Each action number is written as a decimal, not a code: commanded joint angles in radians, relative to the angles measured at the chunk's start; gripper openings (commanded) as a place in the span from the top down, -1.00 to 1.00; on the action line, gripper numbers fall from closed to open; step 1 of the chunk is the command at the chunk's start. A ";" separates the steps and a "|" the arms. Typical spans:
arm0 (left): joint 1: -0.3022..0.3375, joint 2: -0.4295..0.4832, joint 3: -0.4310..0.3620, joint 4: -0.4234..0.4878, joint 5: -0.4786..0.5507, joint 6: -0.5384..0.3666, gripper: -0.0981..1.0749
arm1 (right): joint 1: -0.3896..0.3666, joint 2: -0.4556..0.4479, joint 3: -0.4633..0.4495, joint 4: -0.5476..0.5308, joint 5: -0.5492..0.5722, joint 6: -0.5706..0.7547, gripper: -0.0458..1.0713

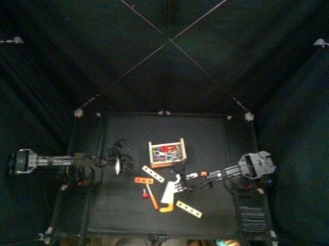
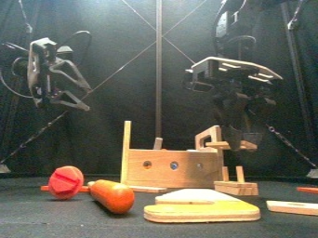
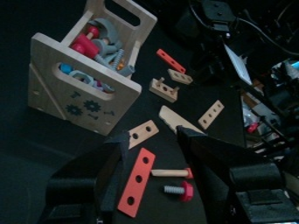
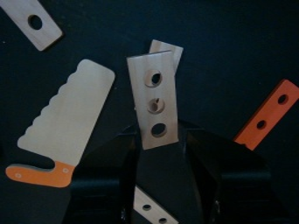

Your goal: Fix orientation on 3 pegged block

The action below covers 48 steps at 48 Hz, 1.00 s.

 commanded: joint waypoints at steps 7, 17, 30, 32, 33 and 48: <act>0.003 0.000 -0.005 -0.012 -0.003 0.000 -0.62 | -0.035 0.002 -0.012 0.028 0.002 0.008 -0.28; 0.003 0.000 -0.003 -0.014 -0.003 0.000 -0.62 | -0.060 0.025 -0.018 0.049 -0.002 0.009 -0.28; 0.000 0.000 0.002 -0.014 -0.003 0.000 -0.62 | -0.064 0.029 -0.018 0.078 -0.003 0.054 -0.26; 0.000 0.000 0.002 -0.014 -0.003 0.000 -0.62 | -0.064 0.028 -0.018 0.077 -0.003 0.077 -0.26; 0.000 0.000 0.002 -0.012 -0.003 0.000 -0.62 | -0.064 0.028 -0.020 0.075 -0.003 0.087 -0.26; -0.003 0.000 0.003 -0.021 -0.003 0.002 -0.62 | -0.060 0.029 -0.023 0.072 -0.026 0.147 -0.26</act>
